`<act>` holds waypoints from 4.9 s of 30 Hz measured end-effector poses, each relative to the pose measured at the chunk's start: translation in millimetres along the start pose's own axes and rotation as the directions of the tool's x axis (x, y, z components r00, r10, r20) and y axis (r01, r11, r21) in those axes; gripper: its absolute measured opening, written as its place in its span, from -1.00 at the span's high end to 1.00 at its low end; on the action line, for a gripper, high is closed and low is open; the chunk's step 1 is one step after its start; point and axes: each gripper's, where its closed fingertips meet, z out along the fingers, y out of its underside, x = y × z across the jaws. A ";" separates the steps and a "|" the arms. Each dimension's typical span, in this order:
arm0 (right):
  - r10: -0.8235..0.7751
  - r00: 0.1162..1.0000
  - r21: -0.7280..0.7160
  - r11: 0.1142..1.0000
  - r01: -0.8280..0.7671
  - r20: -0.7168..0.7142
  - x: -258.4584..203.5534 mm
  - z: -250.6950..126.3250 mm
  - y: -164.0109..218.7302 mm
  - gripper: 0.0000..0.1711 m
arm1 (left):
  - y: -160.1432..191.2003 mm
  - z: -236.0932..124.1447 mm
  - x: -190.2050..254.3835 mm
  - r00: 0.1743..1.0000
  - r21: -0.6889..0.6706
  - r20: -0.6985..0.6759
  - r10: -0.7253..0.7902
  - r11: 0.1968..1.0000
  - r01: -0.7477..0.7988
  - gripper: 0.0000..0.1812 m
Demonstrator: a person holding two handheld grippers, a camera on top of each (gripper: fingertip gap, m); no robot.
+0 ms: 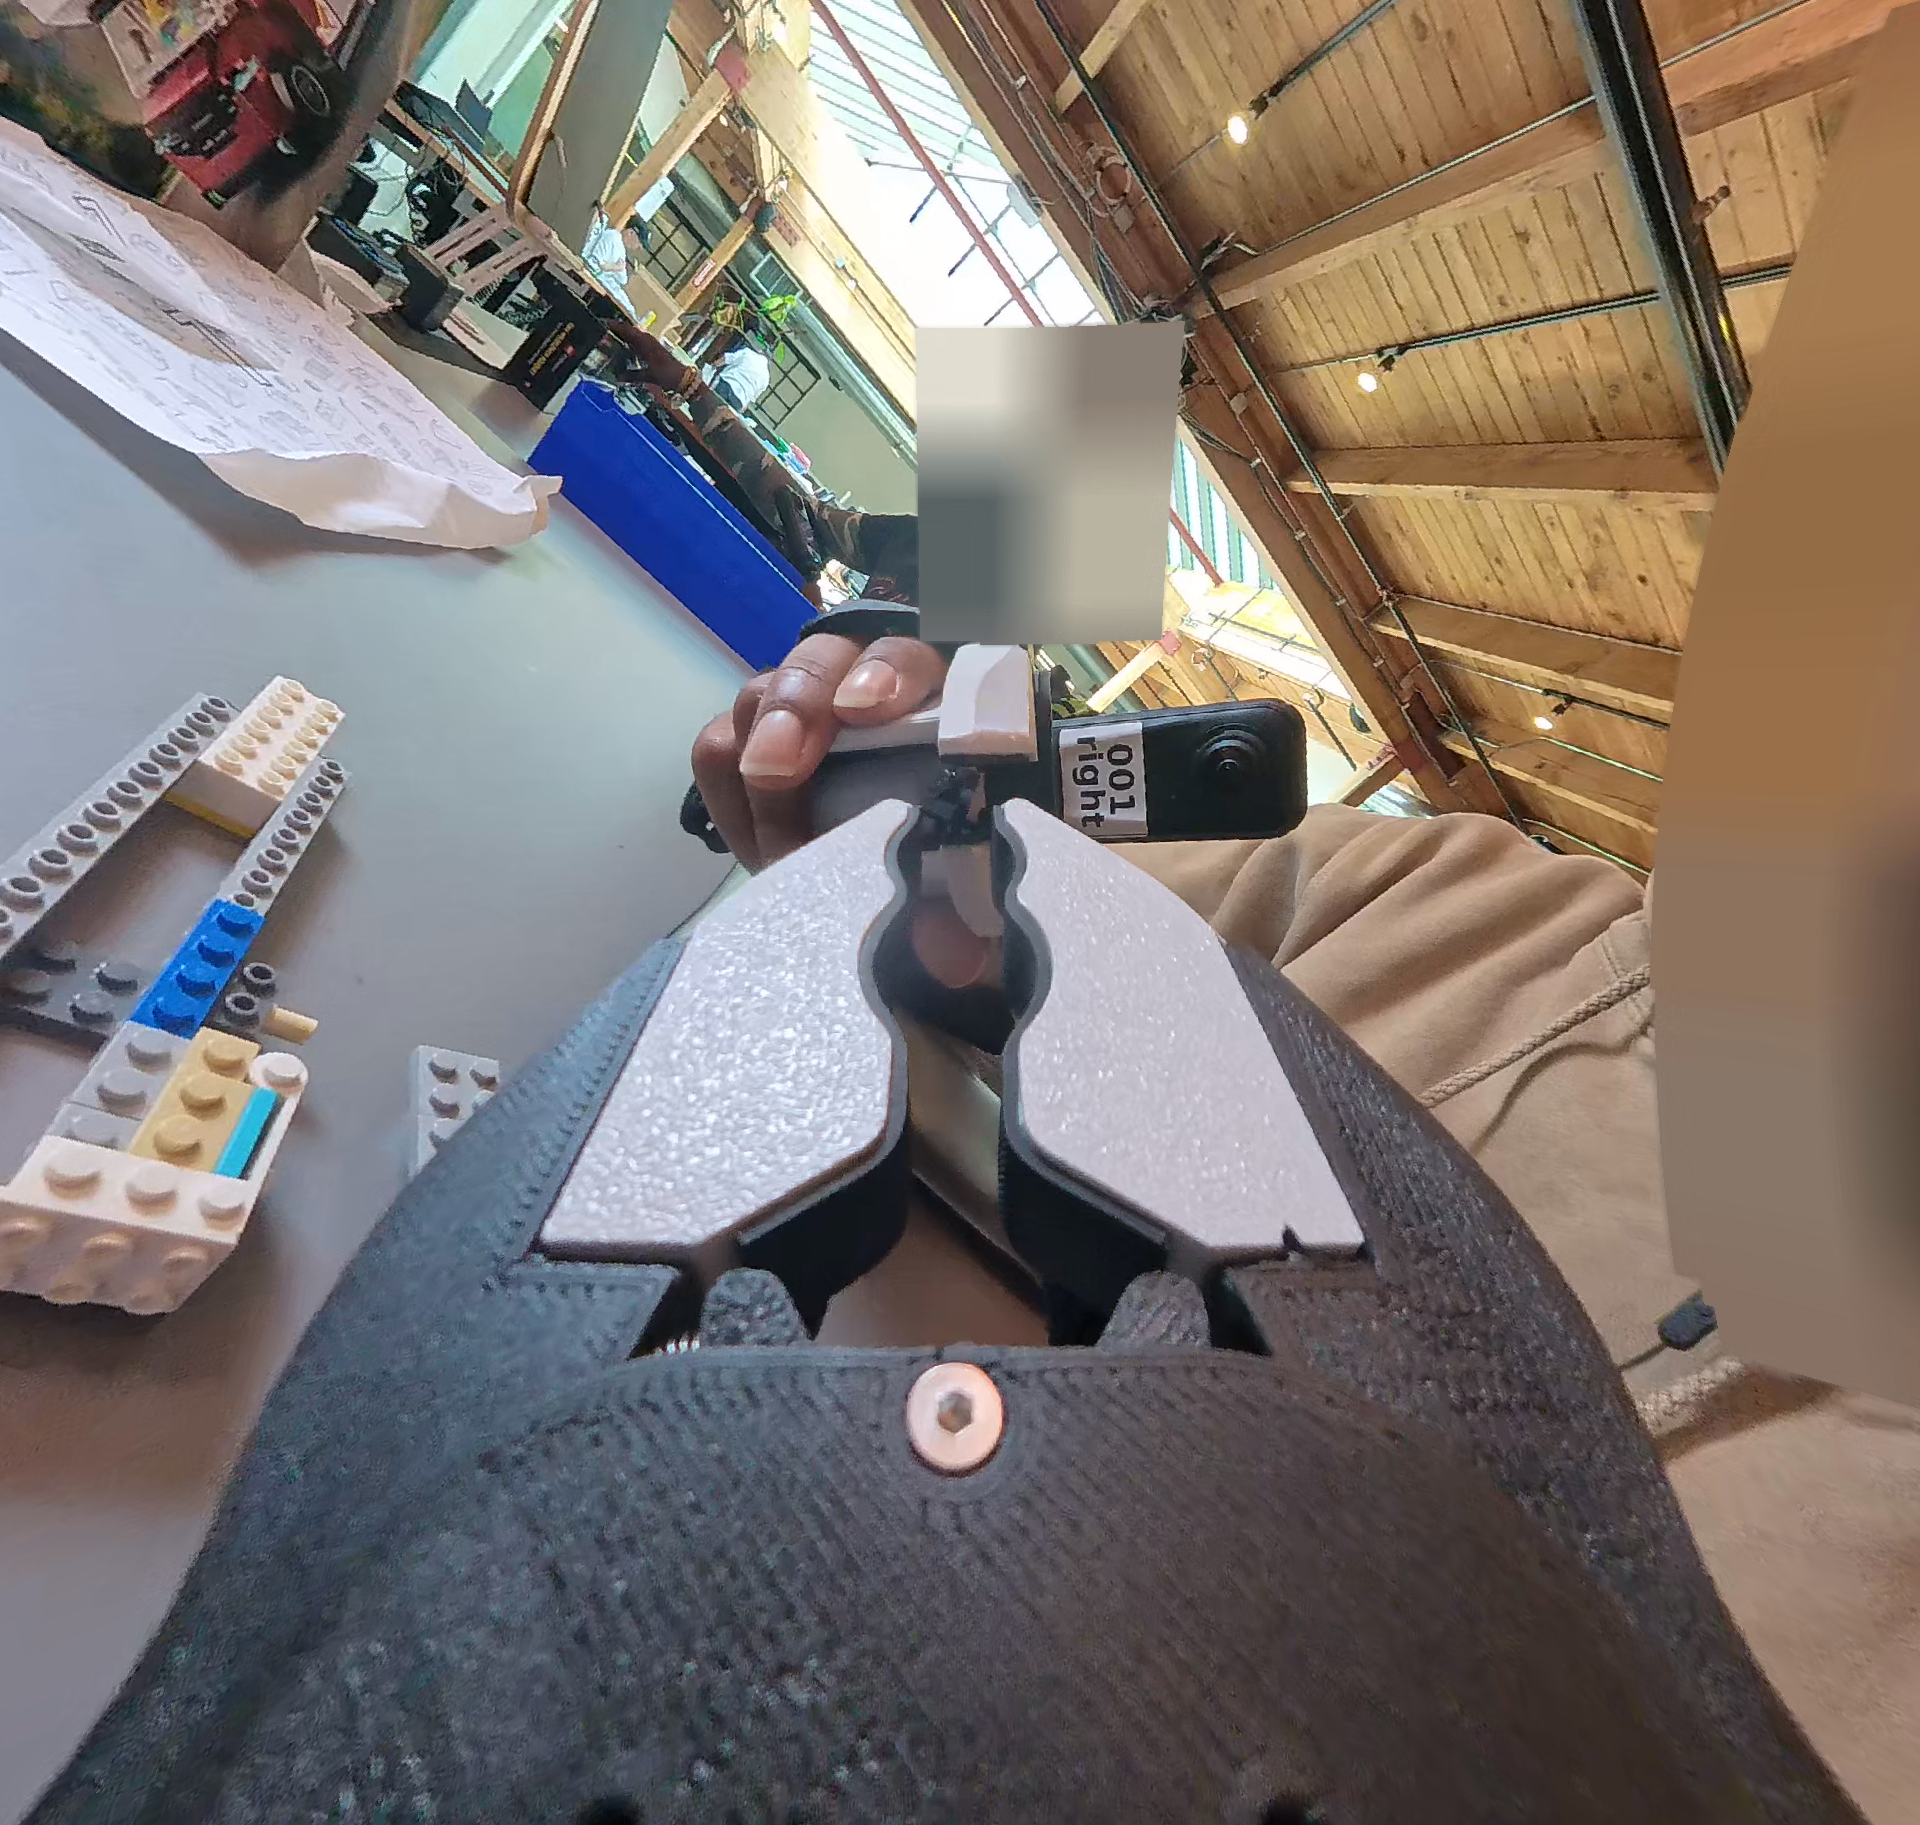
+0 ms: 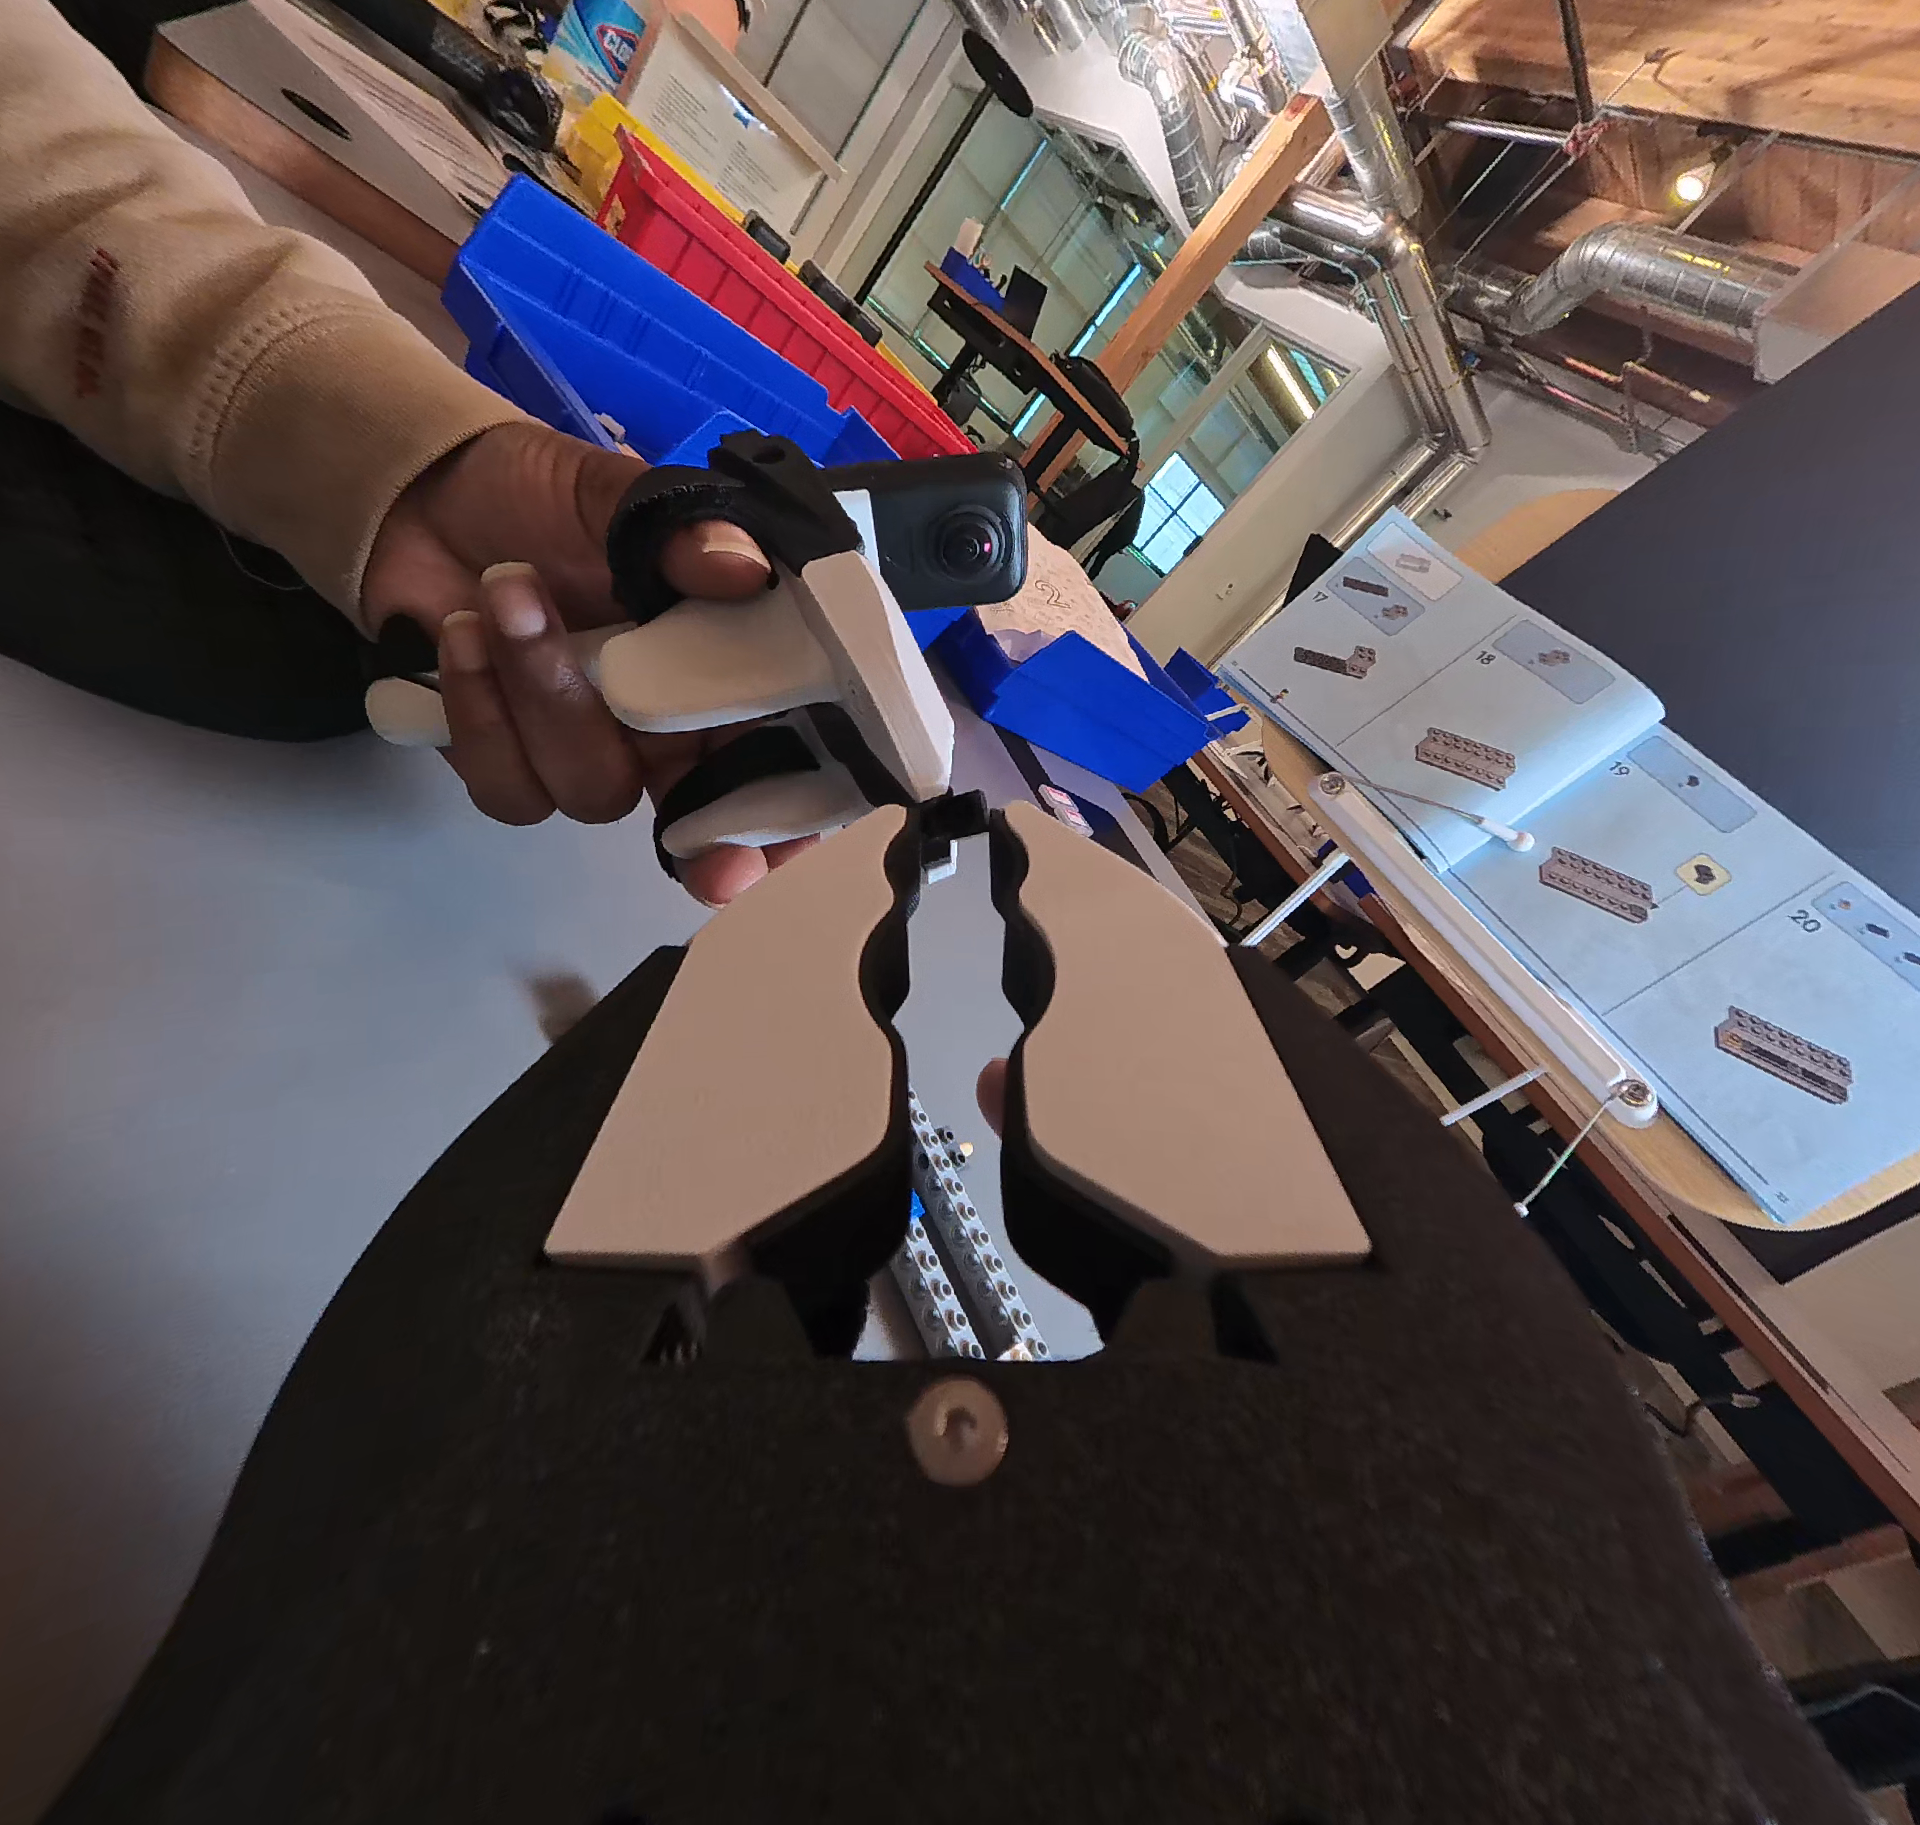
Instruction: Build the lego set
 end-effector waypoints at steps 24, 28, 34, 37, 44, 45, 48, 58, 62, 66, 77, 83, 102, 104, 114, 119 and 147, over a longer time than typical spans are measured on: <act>0.742 0.610 -0.271 0.670 -0.692 0.278 -10.9 -0.8 30.7 0.75 | 9.2 -18.6 -57.3 0.415 -0.550 0.357 0.837 0.547 -0.631 0.90; 0.790 0.549 -0.308 0.612 -0.728 0.272 -16.9 1.4 30.4 0.77 | 12.0 -17.8 -58.4 0.359 -0.585 0.334 0.872 0.490 -0.646 0.90; 0.785 0.555 -0.344 0.619 -0.706 0.276 -24.8 1.4 34.6 1.00 | 16.5 -14.8 -56.1 0.390 -0.576 0.313 0.866 0.500 -0.647 0.90; 0.788 0.551 -0.352 0.615 -0.705 0.273 -25.1 1.2 36.4 1.00 | 17.3 -13.9 -54.8 0.382 -0.578 0.303 0.873 0.487 -0.654 0.90; 0.779 0.571 -0.325 0.627 -0.708 0.258 -15.4 0.6 36.0 0.92 | 14.9 -16.6 -56.4 0.348 -0.598 0.302 0.888 0.461 -0.656 0.91; 0.781 0.571 -0.323 0.625 -0.710 0.255 -14.2 0.4 35.7 0.87 | 14.6 -17.0 -56.8 0.340 -0.602 0.301 0.891 0.454 -0.656 0.91; 0.772 0.589 -0.320 0.635 -0.704 0.237 -11.9 0.5 37.3 0.81 | 15.6 -16.4 -56.6 0.329 -0.609 0.293 0.898 0.441 -0.660 0.91; 0.742 0.625 -0.342 0.668 -0.661 0.241 -20.3 1.7 40.1 0.81 | 16.9 -15.0 -56.1 0.280 -0.621 0.266 0.923 0.386 -0.682 0.91; 0.732 0.642 -0.346 0.677 -0.650 0.228 -16.8 0.3 44.9 0.81 | 18.4 -14.1 -56.0 0.276 -0.624 0.258 0.926 0.378 -0.684 0.91; 0.692 0.672 -0.363 0.716 -0.596 0.264 -22.2 -2.2 49.0 0.83 | 20.6 -12.1 -52.7 0.281 -0.616 0.237 0.930 0.368 -0.697 0.91; 0.630 0.689 -0.352 0.774 -0.526 0.357 -29.0 -9.7 46.6 0.90 | 28.6 -8.5 -47.1 0.312 -0.602 0.183 0.932 0.357 -0.714 0.91; 0.633 0.670 -0.345 0.774 -0.531 0.389 -30.3 -12.8 44.9 0.91 | 28.3 -6.7 -42.2 0.391 -0.556 0.193 0.900 0.429 -0.712 0.92; 0.592 0.710 -0.338 0.804 -0.489 0.381 -26.8 -15.3 45.3 0.85 | 20.9 -8.8 -36.9 0.537 -0.472 0.233 0.811 0.577 -0.666 0.92; 0.607 0.697 -0.336 0.793 -0.508 0.381 -26.8 -14.6 44.6 0.85 | 22.4 -8.4 -37.3 0.540 -0.476 0.228 0.810 0.576 -0.664 0.92; 0.604 0.700 -0.326 0.797 -0.509 0.382 -31.6 -11.5 42.8 0.87 | 23.9 -6.8 -35.3 0.566 -0.460 0.221 0.794 0.597 -0.657 0.92; 0.572 0.727 -0.309 0.819 -0.483 0.380 -32.3 -10.7 40.5 0.90 | 24.5 -5.9 -33.2 0.603 -0.442 0.216 0.768 0.628 -0.641 0.92; 0.350 0.888 -0.304 0.917 -0.260 0.298 -21.3 -8.8 43.9 0.89 | 26.1 -9.9 -36.5 0.789 -0.385 0.207 0.579 0.789 -0.478 0.98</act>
